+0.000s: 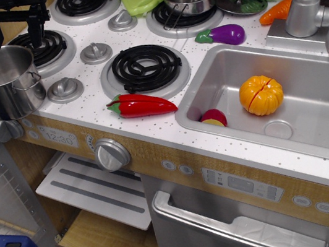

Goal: Put pot on stove which is near stove

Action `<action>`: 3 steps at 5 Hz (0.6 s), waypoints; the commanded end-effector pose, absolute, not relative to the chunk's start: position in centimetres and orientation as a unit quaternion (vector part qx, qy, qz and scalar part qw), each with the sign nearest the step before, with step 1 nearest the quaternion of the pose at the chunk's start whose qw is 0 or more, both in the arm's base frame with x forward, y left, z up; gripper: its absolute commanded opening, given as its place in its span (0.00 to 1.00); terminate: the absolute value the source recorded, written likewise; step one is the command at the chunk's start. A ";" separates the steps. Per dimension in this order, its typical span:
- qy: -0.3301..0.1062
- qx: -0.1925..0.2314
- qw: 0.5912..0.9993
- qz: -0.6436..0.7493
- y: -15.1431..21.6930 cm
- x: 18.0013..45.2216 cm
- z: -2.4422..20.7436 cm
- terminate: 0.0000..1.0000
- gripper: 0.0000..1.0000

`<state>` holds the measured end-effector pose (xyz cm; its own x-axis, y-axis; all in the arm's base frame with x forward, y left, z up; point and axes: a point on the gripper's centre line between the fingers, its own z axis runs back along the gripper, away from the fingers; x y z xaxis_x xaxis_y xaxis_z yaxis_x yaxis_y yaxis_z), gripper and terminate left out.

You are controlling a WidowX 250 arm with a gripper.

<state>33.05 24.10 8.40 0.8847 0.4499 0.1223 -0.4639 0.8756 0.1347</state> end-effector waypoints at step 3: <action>-0.045 0.072 0.964 0.251 24.1 33.5 8.2 0.00 1.00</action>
